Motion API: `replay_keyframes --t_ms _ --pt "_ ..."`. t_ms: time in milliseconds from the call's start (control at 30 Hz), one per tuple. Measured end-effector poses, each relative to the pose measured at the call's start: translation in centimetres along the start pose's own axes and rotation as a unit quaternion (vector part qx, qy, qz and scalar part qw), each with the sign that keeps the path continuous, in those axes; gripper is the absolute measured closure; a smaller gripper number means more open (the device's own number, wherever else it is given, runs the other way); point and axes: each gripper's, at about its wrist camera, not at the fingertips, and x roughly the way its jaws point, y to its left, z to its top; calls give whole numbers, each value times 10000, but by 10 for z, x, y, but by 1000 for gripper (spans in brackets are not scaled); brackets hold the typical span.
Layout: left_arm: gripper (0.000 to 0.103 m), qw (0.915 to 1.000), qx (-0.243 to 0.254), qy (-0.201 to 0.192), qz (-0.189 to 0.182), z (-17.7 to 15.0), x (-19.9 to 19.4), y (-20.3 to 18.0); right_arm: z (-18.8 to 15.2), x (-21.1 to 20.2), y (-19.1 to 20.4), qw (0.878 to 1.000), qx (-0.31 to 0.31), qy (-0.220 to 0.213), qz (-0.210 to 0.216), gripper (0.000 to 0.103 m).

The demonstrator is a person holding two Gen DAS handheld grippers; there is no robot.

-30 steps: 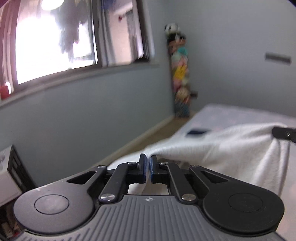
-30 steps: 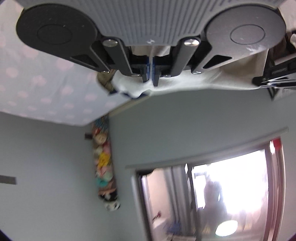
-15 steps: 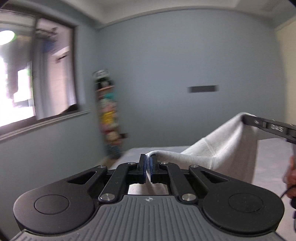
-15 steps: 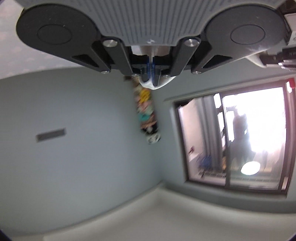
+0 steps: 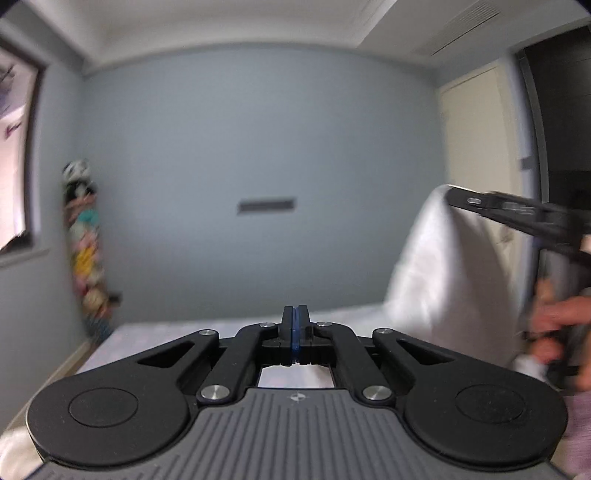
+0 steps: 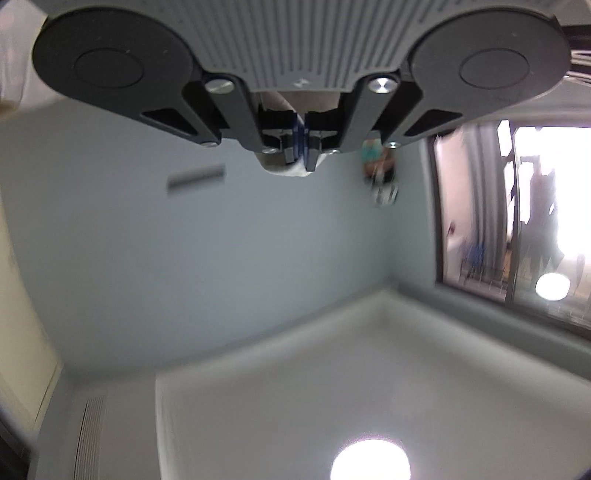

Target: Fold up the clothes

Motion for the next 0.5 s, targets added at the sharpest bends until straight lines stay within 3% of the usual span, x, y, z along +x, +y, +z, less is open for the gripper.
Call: replay_keyframes --t_ms 100,200,367,433,500 --pt "103 9965 -355 736 157 -49 7 25 -53 9 -12 9936 443 1008 247 99" --pt "103 9885 -577 1377 231 -98 4 34 -122 10 -8 9793 736 1838 412 99" --pt "103 9784 -822 1874 298 -165 -20 37 -237 -11 37 9311 1264 3199 1218 99" --pt "103 9769 -833 1945 296 -164 -14 46 -274 -20 65 9098 1157 3692 1499 99" --pt "99 9759 -793 2015 257 -161 6 45 -303 -28 84 8890 1053 4136 1657 90"
